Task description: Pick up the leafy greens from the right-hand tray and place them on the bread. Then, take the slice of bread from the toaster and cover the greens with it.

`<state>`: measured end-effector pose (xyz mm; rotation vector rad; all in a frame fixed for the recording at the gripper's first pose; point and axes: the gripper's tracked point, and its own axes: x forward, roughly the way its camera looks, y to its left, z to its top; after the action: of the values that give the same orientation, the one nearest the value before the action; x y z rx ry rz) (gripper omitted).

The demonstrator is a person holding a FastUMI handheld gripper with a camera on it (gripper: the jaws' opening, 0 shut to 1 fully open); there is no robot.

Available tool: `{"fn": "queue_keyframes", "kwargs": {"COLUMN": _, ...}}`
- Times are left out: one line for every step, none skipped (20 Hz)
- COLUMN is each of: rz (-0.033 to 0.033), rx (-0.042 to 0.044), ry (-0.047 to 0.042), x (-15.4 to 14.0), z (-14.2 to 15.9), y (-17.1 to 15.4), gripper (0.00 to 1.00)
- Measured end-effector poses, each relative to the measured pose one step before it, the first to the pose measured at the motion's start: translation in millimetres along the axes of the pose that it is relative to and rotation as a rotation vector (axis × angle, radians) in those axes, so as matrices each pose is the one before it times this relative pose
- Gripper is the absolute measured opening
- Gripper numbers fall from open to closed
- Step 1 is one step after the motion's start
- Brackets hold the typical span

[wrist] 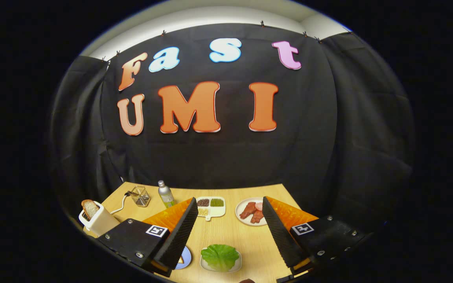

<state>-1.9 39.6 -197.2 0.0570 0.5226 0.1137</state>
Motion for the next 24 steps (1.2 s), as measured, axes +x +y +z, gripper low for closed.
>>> {"fn": "queue_keyframes", "kwargs": {"rz": 0.01006, "rx": 0.00347, "ry": 0.04039, "x": 5.93, "z": -14.23, "y": 1.79, "gripper": 0.99}}
{"fn": "queue_keyframes", "kwargs": {"rz": 0.00942, "rx": -0.00348, "ry": 0.04522, "x": 7.13, "z": -12.81, "y": 2.14, "gripper": 0.99}}
{"fn": "queue_keyframes", "kwargs": {"rz": -0.00011, "rx": -0.00634, "ry": 0.0523, "x": 6.68, "z": -15.41, "y": -1.29, "gripper": 0.99}}
{"fn": "queue_keyframes", "kwargs": {"rz": -0.00026, "rx": -0.00483, "ry": 0.0542, "x": 7.1, "z": -15.72, "y": -1.31, "gripper": 0.99}}
{"fn": "queue_keyframes", "kwargs": {"rz": 0.00806, "rx": -0.00989, "ry": 0.05622, "x": 7.25, "z": -14.48, "y": 0.62, "gripper": 0.99}}
{"fn": "queue_keyframes", "kwargs": {"rz": 0.00198, "rx": -0.00763, "ry": 0.05356, "x": 6.8, "z": -13.87, "y": 1.51, "gripper": 0.99}}
{"fn": "queue_keyframes", "kwargs": {"rz": 0.00343, "rx": -0.00964, "ry": 0.05116, "x": 7.22, "z": -12.06, "y": 1.74, "gripper": 0.99}}
{"fn": "queue_keyframes", "kwargs": {"rz": 0.01519, "rx": -0.00835, "ry": 0.0379, "x": 7.19, "z": -10.9, "y": 1.56, "gripper": 0.99}}
{"fn": "queue_keyframes", "kwargs": {"rz": 0.01362, "rx": -0.00931, "ry": 0.0424, "x": 7.08, "z": -9.52, "y": 3.01, "gripper": 0.99}}
{"fn": "queue_keyframes", "kwargs": {"rz": 0.02297, "rx": -0.00666, "ry": 0.04198, "x": 5.94, "z": -11.21, "y": 5.24, "gripper": 0.99}}
{"fn": "queue_keyframes", "kwargs": {"rz": 0.02208, "rx": -0.00317, "ry": 0.0484, "x": 7.92, "z": -10.46, "y": 5.55, "gripper": 0.99}}
{"fn": "queue_keyframes", "kwargs": {"rz": 0.02955, "rx": -0.00241, "ry": 0.06913, "x": 5.71, "z": -15.28, "y": 5.56, "gripper": 0.98}}
{"fn": "queue_keyframes", "kwargs": {"rz": 0.02931, "rx": 0.00538, "ry": 0.04836, "x": 7.2, "z": -10.89, "y": 5.82, "gripper": 0.97}}
{"fn": "queue_keyframes", "kwargs": {"rz": 0.01633, "rx": 0.00653, "ry": 0.03754, "x": 5.39, "z": -7.54, "y": 2.64, "gripper": 0.96}}
{"fn": "queue_keyframes", "kwargs": {"rz": 0.0069, "rx": 0.00144, "ry": 0.03033, "x": 7.36, "z": -5.68, "y": 0.59, "gripper": 0.96}}
{"fn": "queue_keyframes", "kwargs": {"rz": -0.00113, "rx": -0.00578, "ry": 0.02399, "x": 8.57, "z": -5.46, "y": -1.32, "gripper": 0.95}}
{"fn": "queue_keyframes", "kwargs": {"rz": -0.00264, "rx": -0.00897, "ry": 0.01843, "x": 7.8, "z": -3.21, "y": -1.74, "gripper": 0.95}}
{"fn": "queue_keyframes", "kwargs": {"rz": -0.00661, "rx": -0.00821, "ry": 0.02147, "x": 7.56, "z": -3.27, "y": -1.46, "gripper": 0.94}}
{"fn": "queue_keyframes", "kwargs": {"rz": 0.00042, "rx": -0.0067, "ry": 0.02441, "x": 7.44, "z": -3.44, "y": -0.69, "gripper": 0.94}}
{"fn": "queue_keyframes", "kwargs": {"rz": 0.00257, "rx": -0.00322, "ry": 0.02031, "x": 8.18, "z": -2.09, "y": -0.47, "gripper": 0.94}}
{"fn": "queue_keyframes", "kwargs": {"rz": 0.00666, "rx": -0.00328, "ry": 0.02003, "x": 7.75, "z": -2.35, "y": 0.85, "gripper": 0.93}}
{"fn": "queue_keyframes", "kwargs": {"rz": 0.00062, "rx": -0.00266, "ry": 0.02416, "x": 6.96, "z": -3.36, "y": 0.0, "gripper": 0.93}}
{"fn": "queue_keyframes", "kwargs": {"rz": 0.00354, "rx": -0.00375, "ry": 0.02396, "x": 7.47, "z": -1.91, "y": 0.02, "gripper": 0.93}}
{"fn": "queue_keyframes", "kwargs": {"rz": -0.00056, "rx": -0.00513, "ry": 0.02518, "x": 7.3, "z": -3.09, "y": 0.13, "gripper": 0.93}}
